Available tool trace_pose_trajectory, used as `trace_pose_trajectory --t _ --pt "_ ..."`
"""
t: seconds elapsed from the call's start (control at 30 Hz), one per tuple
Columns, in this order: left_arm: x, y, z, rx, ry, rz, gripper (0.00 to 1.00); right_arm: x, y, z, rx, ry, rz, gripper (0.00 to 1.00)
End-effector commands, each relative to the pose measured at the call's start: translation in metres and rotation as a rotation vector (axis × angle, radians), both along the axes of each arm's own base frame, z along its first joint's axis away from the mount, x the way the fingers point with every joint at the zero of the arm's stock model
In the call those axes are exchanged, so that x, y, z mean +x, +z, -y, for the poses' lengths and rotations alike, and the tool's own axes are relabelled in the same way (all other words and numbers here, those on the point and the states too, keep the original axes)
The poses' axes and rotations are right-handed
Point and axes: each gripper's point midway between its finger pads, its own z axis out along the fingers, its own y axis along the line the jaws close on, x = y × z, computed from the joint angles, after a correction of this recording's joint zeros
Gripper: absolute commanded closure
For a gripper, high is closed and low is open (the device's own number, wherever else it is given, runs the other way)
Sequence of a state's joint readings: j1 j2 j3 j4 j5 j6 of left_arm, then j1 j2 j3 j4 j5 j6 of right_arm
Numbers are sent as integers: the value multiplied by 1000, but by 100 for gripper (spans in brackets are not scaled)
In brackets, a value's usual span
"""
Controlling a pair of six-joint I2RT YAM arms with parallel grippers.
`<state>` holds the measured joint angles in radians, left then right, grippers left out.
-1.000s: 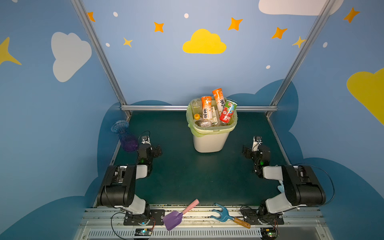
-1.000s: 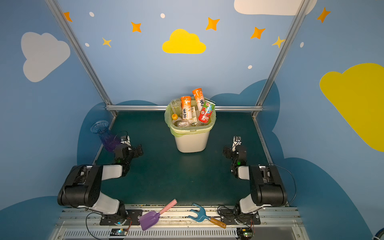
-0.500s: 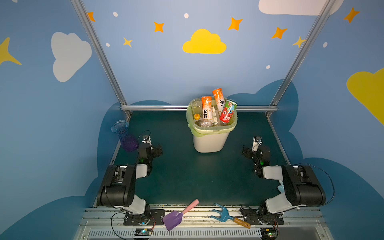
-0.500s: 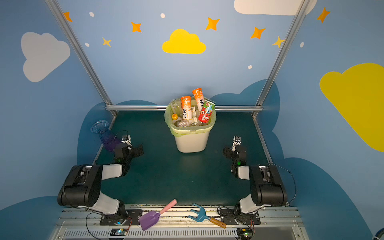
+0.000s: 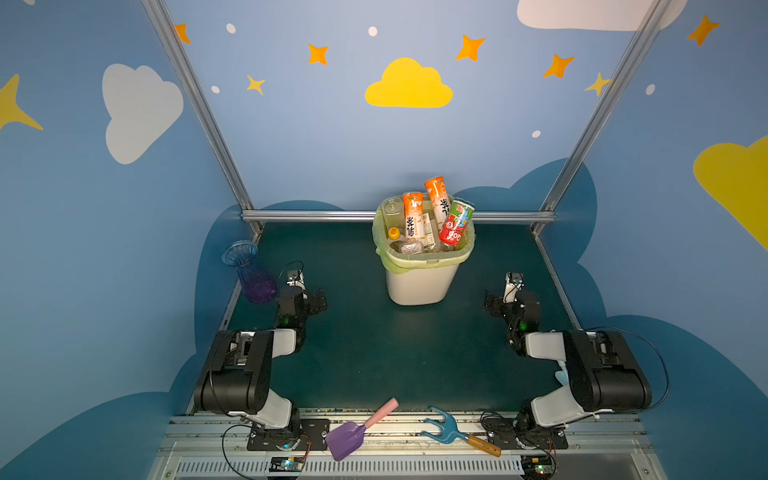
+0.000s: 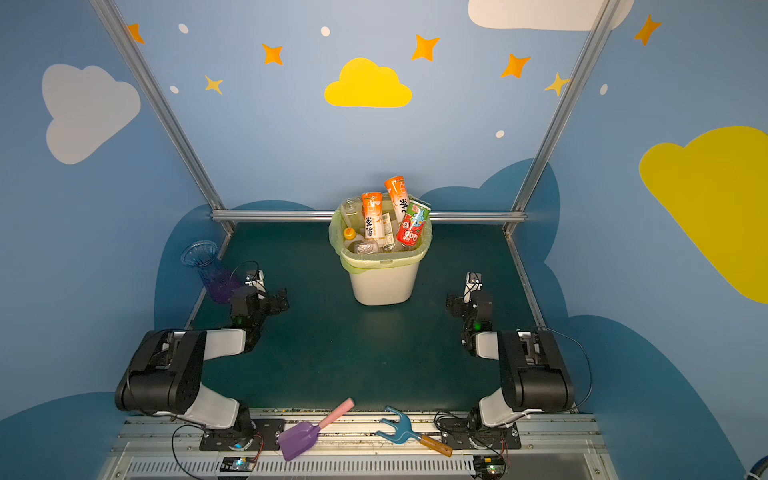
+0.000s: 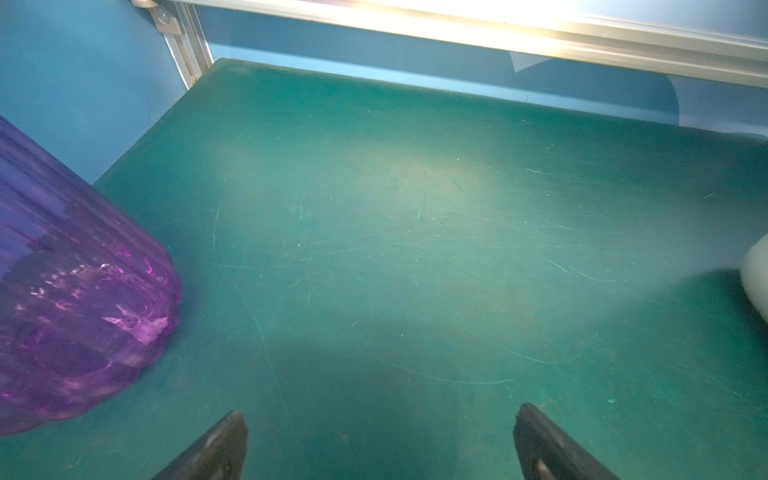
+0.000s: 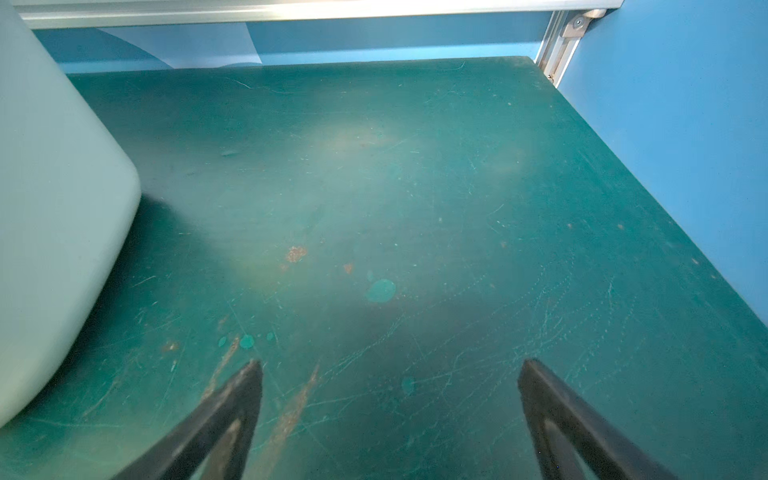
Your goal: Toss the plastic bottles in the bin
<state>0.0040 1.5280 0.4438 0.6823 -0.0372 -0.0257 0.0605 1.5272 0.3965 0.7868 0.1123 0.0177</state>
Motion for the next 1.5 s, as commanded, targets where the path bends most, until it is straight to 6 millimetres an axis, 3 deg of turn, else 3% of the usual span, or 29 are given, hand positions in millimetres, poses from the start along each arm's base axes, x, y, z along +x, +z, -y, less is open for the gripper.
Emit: trace_pose_trajectory --t 0.0,1.47 --pt "0 6 -1 14 3 24 0 4 12 -1 -8 1 33 3" --pt "1 6 -2 -6 -9 14 0 5 11 0 -1 6 26 3"
